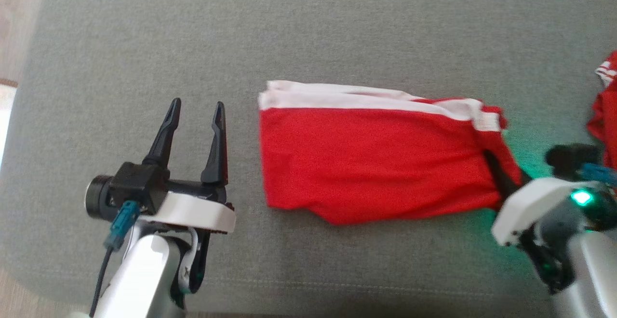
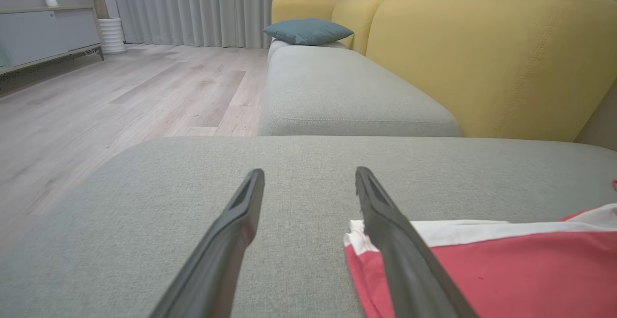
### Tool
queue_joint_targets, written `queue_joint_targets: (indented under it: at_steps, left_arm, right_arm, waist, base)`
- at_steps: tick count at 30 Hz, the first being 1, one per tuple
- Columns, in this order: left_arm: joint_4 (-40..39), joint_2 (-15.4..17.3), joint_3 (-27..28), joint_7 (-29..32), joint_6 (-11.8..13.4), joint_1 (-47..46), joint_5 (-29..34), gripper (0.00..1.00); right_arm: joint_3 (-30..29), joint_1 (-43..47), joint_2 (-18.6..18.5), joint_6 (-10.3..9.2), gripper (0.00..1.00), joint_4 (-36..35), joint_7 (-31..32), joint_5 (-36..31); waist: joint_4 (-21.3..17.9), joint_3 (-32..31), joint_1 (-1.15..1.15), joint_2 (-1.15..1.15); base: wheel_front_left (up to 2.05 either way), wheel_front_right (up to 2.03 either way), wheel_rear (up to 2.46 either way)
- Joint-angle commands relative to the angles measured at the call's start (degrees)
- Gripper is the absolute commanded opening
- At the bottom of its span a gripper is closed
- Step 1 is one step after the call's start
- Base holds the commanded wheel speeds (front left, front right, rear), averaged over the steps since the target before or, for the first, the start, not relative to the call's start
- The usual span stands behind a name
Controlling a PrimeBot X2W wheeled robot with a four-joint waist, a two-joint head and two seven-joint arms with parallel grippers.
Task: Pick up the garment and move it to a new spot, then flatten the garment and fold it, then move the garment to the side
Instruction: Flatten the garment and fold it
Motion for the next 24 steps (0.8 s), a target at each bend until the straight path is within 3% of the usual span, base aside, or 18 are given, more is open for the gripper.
queue_joint_targets:
  at_steps: [1,8,16,20,24]
  left_arm:
    - [-1.7,0.9,2.3,-0.6,0.0,-1.3,0.9,1.00]
    - [-2.2,1.6,2.3,-0.3,0.4,-0.5,0.7,1.00]
    - [-2.8,2.0,1.7,0.8,0.5,-0.5,0.6,1.00]
    - [-3.0,1.9,1.2,0.9,0.2,-1.1,0.6,1.00]
    - [-2.6,1.5,0.7,0.8,0.0,-1.8,0.4,1.00]
  right_arm:
    - [-0.8,0.7,-1.8,0.37,0.00,-2.5,-0.4,0.3]
    - [-2.8,2.1,-2.9,0.37,0.00,-9.2,2.6,4.2]
    - [2.9,-0.6,3.5,0.37,0.00,-18.5,14.6,24.3]
    - [7.7,-3.1,6.1,0.37,0.00,-18.0,17.6,29.6]
    - [13.2,-5.8,7.5,0.37,0.00,-13.0,16.7,31.4]
  waist:
    - [-0.6,-0.6,0.00,0.00]
    - [-2.8,-2.2,0.00,0.00]
    - [-3.1,-2.5,0.00,0.00]
    - [-2.1,-1.7,0.00,0.00]
    - [-0.5,-0.9,0.00,0.00]
  base:
    - [0.00,0.00,0.00]
    - [0.00,0.00,0.00]
    - [0.00,0.00,0.00]
    - [0.00,0.00,0.00]
    - [0.00,0.00,0.00]
